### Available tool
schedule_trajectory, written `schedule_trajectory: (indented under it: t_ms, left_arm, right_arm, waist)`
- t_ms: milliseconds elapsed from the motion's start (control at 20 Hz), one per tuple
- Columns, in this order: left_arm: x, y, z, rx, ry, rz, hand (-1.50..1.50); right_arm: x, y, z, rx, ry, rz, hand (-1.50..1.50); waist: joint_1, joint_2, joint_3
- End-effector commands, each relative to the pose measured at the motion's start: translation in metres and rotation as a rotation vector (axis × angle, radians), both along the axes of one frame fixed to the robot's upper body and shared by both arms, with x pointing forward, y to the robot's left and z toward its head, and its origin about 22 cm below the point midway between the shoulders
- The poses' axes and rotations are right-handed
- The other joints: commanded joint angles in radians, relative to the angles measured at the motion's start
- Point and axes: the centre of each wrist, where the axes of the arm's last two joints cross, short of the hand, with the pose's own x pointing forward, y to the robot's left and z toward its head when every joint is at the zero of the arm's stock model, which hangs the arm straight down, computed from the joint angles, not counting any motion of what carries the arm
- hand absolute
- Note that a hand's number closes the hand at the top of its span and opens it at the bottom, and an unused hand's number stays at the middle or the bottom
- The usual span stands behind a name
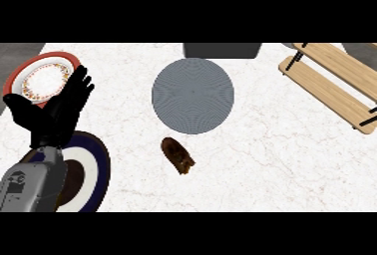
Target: Pick the tomato from the placemat and place it in the tiered shelf
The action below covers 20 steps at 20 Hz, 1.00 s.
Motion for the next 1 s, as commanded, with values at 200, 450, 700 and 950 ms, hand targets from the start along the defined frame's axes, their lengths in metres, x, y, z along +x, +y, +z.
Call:
schedule_trajectory:
  t_ms: [200,450,700,950]
  left_arm:
    - [-0.02,0.012,0.005,-0.015,0.007,-0.019,0.0]
    - [0.011,0.007,0.012,-0.01,-0.007,-0.009,0.0]
    - [-0.003,0.006,-0.016,-0.011,0.011,-0.01,0.0]
    - [-0.007,0.004,-0.001,0.003,0.009,-0.033,0.0]
  right_arm:
    - [0.029,-0.015,-0.019,-0.004,0.004,-0.015,1.5]
    - [0.021,-0.044,-0.021,0.068,0.076,-0.171,1.5]
    - [0.034,-0.042,-0.049,0.06,-0.072,-0.199,-1.5]
    - [0.03,-0.057,-0.023,0.131,-0.206,-0.206,-1.5]
  waist:
    - [0.011,-0.001,0.0]
    - [0.007,0.007,0.0]
    - [0.014,0.007,0.001]
    - [0.03,0.009,0.003]
